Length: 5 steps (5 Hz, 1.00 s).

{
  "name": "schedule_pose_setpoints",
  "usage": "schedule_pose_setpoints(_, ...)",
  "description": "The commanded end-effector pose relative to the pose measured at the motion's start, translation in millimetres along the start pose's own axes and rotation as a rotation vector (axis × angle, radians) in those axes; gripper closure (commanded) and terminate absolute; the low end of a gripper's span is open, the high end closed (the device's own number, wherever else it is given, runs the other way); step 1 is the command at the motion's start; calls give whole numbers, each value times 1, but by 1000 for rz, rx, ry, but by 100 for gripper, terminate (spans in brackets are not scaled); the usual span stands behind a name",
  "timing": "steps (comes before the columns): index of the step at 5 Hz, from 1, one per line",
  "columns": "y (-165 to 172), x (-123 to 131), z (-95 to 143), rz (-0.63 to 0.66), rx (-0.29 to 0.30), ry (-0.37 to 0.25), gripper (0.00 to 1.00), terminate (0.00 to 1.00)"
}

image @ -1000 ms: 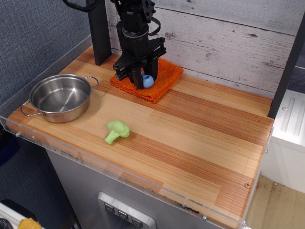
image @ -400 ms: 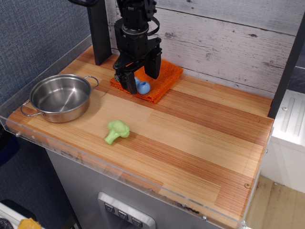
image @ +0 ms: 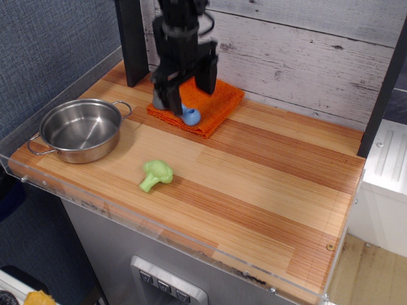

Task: Place the spoon on the orange cloth

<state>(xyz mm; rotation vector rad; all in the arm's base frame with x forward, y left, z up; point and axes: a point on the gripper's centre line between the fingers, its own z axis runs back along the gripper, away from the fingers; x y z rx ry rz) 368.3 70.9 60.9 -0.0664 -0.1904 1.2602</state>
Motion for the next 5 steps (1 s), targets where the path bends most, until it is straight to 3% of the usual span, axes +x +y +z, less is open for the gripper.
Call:
schedule_pose_setpoints(1, -1, -10, 79, -100, -132, -17, 0, 0)
schedule_pose_setpoints(4, -1, -10, 79, -100, -132, -17, 0, 0)
schedule_pose_setpoints(5, -1, -10, 79, -100, -132, -17, 0, 100)
